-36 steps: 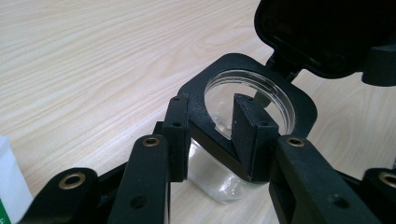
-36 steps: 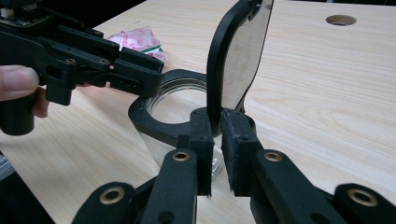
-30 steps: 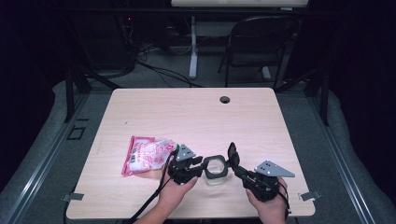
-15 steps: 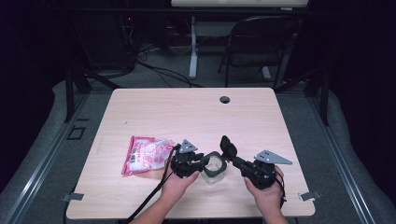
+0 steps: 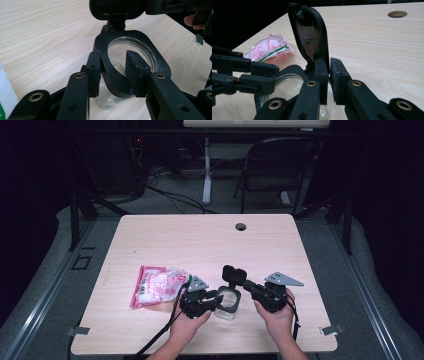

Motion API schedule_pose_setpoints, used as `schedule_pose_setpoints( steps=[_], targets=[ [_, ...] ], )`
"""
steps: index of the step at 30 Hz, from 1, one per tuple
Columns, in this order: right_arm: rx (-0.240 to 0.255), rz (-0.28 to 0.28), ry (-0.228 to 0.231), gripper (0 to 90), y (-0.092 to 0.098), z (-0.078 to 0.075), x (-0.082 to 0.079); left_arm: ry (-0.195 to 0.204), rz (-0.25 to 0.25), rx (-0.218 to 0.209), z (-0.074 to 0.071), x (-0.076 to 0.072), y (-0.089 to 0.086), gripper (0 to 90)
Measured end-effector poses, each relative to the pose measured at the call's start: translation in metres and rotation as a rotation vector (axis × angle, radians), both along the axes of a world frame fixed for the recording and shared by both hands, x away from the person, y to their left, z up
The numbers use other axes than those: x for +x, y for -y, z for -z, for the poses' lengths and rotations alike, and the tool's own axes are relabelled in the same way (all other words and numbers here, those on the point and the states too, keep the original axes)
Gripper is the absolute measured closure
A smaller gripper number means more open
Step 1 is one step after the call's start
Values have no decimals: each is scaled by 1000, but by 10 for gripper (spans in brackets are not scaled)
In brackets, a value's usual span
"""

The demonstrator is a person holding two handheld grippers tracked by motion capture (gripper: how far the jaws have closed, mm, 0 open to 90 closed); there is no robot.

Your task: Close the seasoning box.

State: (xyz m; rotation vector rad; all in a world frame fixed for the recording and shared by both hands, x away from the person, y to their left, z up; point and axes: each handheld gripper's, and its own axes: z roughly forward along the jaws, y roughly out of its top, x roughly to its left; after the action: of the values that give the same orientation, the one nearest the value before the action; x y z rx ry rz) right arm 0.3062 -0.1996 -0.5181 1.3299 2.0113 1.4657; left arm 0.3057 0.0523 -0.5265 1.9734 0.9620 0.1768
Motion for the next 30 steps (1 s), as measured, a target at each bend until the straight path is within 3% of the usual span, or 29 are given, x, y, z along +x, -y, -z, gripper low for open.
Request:
schedule_pose_setpoints(
  steps=[9, 15, 22, 24, 25, 26, 27, 30],
  targets=[
    [2, -12, 4, 801, -1, 1, 1, 10, 9, -2, -6, -2, -6, 637],
    [-15, -16, 15, 755, 0, 1, -6, 55, -2, -2, -24, -9, -30, 634],
    [-23, -19, 20, 700, 2, 2, -16, 111, -60, 17, -38, -18, -77, 623],
    [-23, -28, 19, 676, 3, 3, -19, 133, -95, 20, -41, -21, -98, 613],
    [-23, -28, 19, 676, 3, 3, -19, 133, -95, 20, -41, -21, -98, 609],
    [-23, -32, 17, 664, 3, 4, -20, 136, -119, 20, -41, -21, -112, 599],
    [-23, -32, 17, 664, 3, 4, -20, 136, -119, 20, -41, -21, -112, 592],
    [-29, -34, 20, 647, 2, 5, -23, 149, -160, 35, -37, -20, -136, 577]
  ],
)
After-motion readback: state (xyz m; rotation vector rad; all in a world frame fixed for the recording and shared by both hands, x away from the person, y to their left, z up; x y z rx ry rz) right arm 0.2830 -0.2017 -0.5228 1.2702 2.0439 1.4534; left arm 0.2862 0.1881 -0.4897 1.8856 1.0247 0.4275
